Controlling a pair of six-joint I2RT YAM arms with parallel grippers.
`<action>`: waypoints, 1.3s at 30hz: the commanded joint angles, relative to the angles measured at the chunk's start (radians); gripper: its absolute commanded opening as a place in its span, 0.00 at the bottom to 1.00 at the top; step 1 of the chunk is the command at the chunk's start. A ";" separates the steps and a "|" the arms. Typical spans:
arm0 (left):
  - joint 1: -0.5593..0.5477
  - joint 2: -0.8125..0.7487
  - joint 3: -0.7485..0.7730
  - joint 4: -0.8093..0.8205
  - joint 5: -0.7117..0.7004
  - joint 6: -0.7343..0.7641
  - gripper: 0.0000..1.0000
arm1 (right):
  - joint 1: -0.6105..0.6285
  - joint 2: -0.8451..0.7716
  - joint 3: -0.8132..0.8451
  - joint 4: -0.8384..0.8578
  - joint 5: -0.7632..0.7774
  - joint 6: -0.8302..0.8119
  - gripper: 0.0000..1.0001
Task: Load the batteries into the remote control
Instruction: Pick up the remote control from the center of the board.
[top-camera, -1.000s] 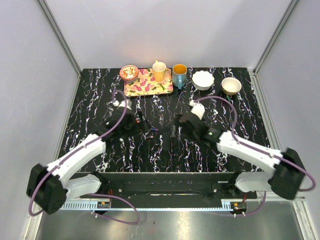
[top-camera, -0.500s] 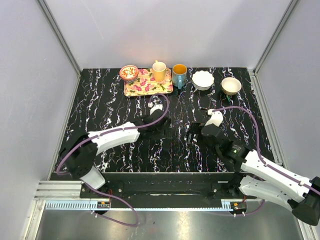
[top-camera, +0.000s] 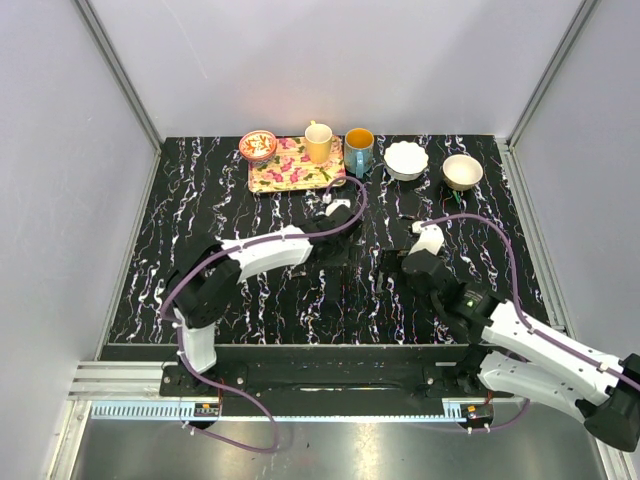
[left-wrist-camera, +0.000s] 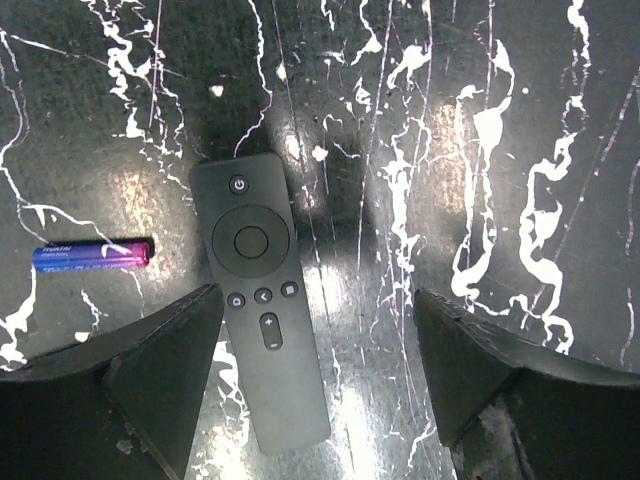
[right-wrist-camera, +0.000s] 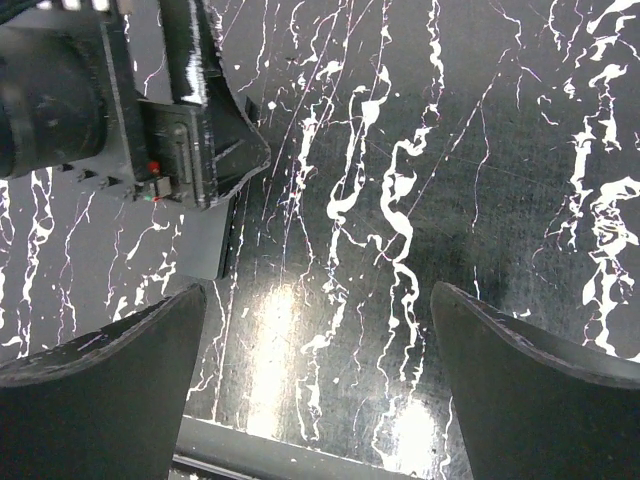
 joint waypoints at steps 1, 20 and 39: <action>0.001 0.051 0.069 -0.060 -0.048 0.019 0.80 | -0.003 -0.048 0.005 -0.017 0.001 -0.001 1.00; 0.037 0.141 0.106 -0.060 -0.047 0.054 0.76 | -0.003 -0.088 -0.014 -0.039 0.001 0.018 1.00; 0.041 0.158 0.073 -0.041 -0.025 0.082 0.31 | -0.003 -0.106 -0.015 -0.067 0.010 0.030 1.00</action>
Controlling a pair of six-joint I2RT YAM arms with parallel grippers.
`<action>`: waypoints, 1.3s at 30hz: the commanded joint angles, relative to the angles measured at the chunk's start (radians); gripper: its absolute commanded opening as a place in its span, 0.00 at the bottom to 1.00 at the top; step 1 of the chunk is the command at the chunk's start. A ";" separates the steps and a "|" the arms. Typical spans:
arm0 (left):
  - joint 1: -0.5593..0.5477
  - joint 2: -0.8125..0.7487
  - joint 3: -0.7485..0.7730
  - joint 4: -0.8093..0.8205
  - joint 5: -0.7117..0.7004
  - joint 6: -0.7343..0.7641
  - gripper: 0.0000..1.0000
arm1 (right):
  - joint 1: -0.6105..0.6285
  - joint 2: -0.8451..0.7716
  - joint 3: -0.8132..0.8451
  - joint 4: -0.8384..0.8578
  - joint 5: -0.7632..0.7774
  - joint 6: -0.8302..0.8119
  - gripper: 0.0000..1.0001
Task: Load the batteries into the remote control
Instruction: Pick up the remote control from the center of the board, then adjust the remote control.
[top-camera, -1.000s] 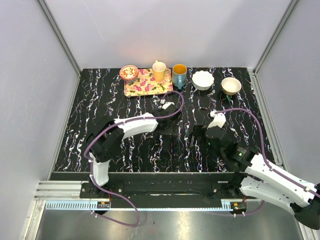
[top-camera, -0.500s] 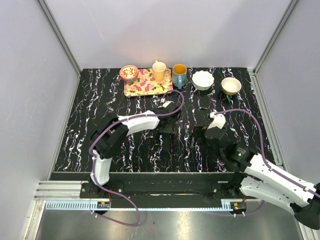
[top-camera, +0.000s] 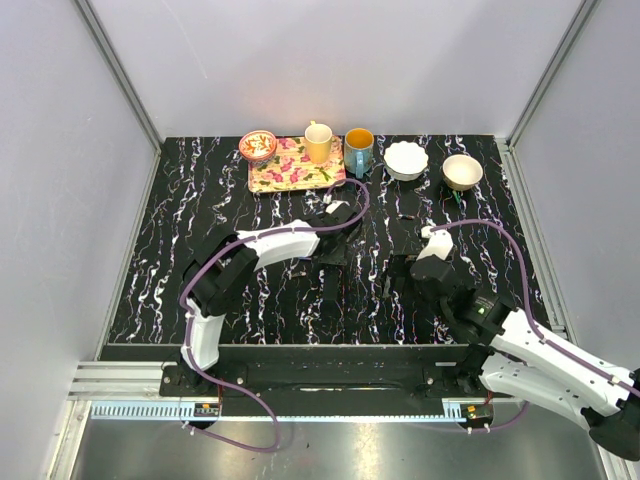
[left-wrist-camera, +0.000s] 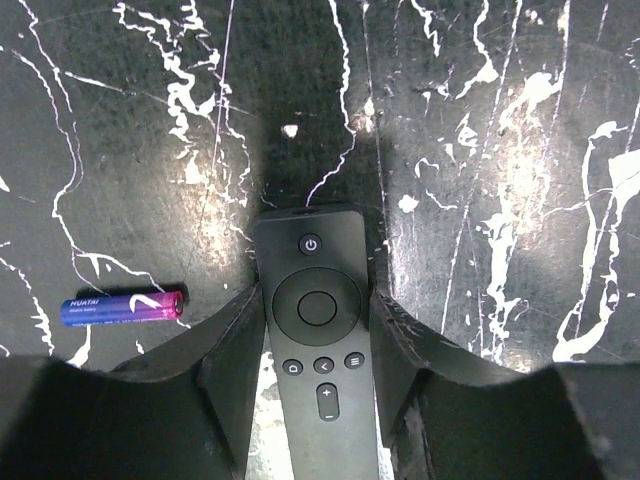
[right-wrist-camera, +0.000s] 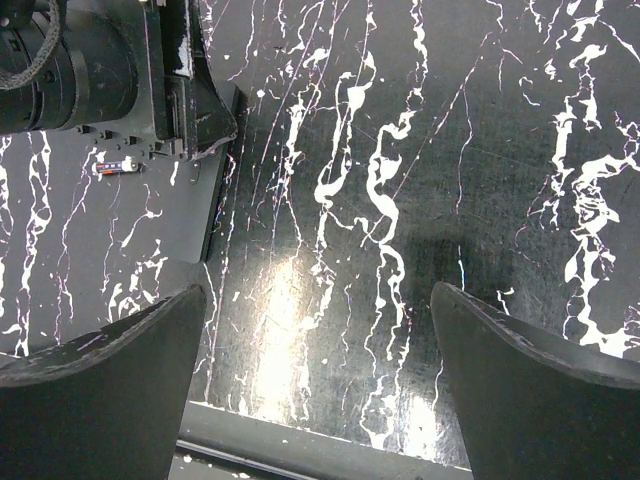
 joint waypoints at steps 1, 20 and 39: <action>-0.001 -0.006 -0.023 0.038 0.017 0.011 0.27 | -0.003 -0.008 0.013 0.004 0.009 0.014 1.00; 0.289 -0.801 -0.694 1.047 0.637 -0.312 0.00 | -0.010 0.054 0.197 0.295 -0.440 0.020 1.00; 0.331 -0.701 -0.801 1.889 0.899 -0.718 0.00 | -0.159 0.168 0.055 0.826 -0.919 0.199 0.97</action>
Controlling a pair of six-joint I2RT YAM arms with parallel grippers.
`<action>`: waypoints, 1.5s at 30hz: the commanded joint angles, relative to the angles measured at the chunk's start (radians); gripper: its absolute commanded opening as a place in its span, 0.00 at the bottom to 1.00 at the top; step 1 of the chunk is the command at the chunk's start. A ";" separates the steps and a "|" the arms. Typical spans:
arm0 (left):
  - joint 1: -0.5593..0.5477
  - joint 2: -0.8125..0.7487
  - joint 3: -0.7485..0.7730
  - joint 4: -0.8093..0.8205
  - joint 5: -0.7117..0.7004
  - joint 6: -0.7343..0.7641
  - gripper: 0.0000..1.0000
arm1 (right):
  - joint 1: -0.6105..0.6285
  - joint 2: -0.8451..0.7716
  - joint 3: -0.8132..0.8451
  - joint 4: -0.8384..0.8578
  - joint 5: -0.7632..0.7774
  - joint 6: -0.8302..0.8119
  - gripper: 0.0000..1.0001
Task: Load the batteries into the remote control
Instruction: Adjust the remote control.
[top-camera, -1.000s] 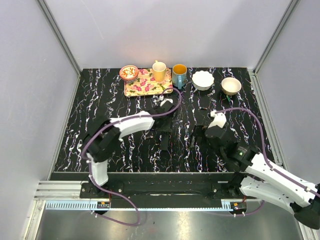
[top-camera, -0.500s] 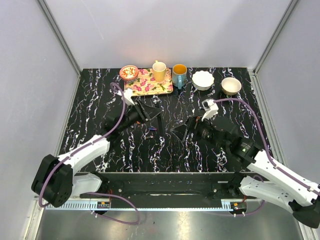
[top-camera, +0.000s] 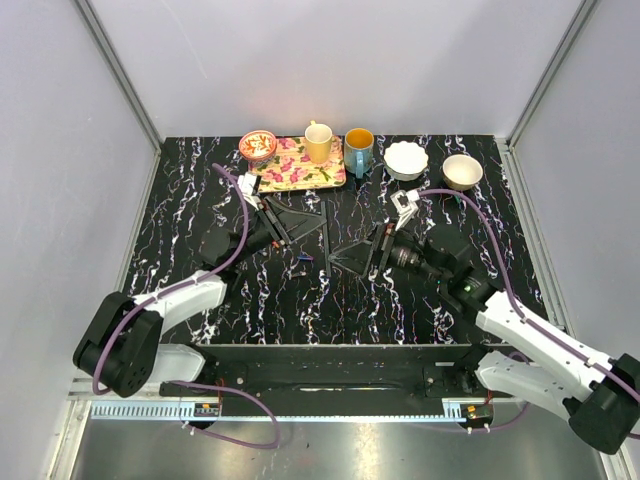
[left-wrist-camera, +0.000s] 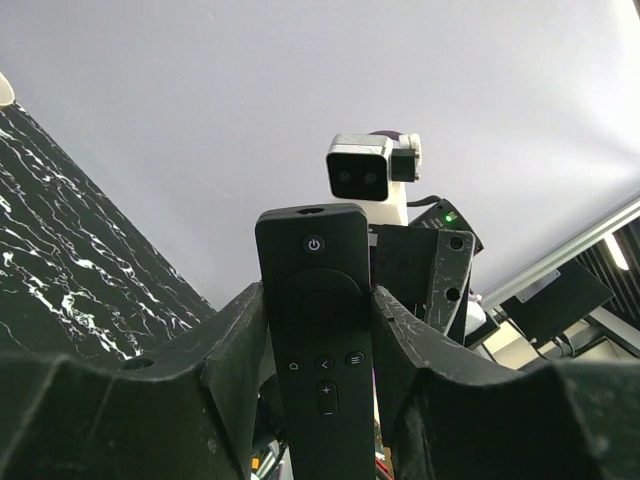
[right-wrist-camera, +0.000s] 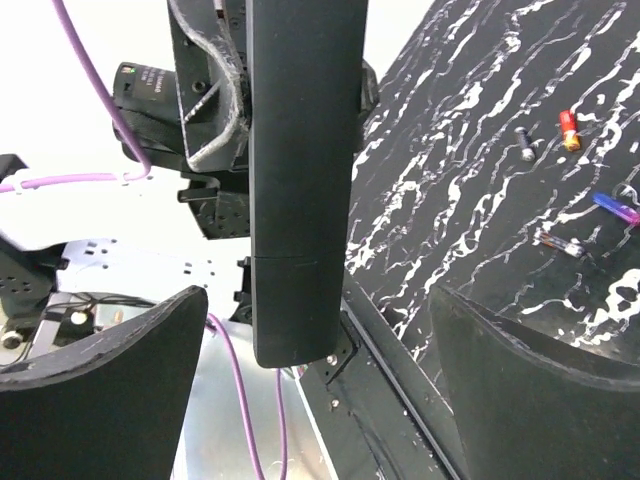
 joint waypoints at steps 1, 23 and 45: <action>0.005 0.005 0.035 0.162 0.039 -0.040 0.00 | -0.006 0.026 -0.013 0.169 -0.115 0.057 0.96; 0.005 -0.005 0.050 0.119 0.010 -0.025 0.00 | -0.004 0.173 -0.053 0.394 -0.249 0.189 0.51; -0.080 -0.257 0.295 -1.144 -0.451 0.529 0.99 | 0.035 0.139 0.324 -0.681 0.309 -0.395 0.00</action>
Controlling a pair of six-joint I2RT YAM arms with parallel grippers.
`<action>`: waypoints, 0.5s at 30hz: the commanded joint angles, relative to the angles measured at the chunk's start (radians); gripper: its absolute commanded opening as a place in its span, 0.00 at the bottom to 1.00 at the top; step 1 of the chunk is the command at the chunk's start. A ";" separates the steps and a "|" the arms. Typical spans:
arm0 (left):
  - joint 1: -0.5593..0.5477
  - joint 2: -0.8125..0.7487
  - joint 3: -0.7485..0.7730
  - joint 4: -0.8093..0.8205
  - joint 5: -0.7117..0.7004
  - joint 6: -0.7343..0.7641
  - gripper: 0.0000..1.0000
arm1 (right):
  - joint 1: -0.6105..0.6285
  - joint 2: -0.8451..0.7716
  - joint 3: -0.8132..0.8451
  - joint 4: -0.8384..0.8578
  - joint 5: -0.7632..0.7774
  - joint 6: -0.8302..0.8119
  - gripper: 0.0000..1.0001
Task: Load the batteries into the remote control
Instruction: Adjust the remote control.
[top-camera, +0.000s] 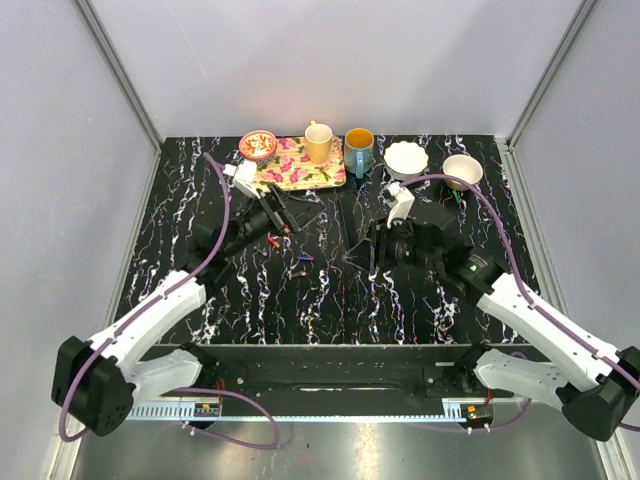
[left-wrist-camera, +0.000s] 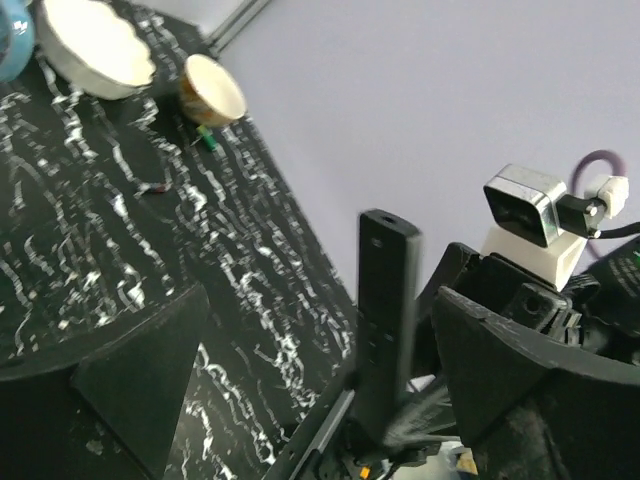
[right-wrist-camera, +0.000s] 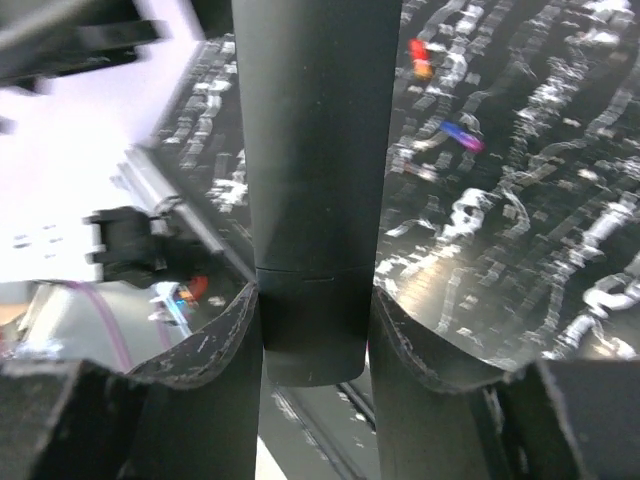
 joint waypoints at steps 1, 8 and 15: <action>-0.109 -0.049 0.125 -0.392 -0.312 0.172 0.99 | 0.044 0.063 0.083 -0.221 0.287 -0.138 0.00; -0.230 0.052 0.223 -0.496 -0.415 0.189 0.99 | 0.116 0.131 0.153 -0.229 0.383 -0.136 0.00; -0.283 0.130 0.259 -0.515 -0.403 0.185 0.93 | 0.135 0.132 0.169 -0.238 0.369 -0.143 0.00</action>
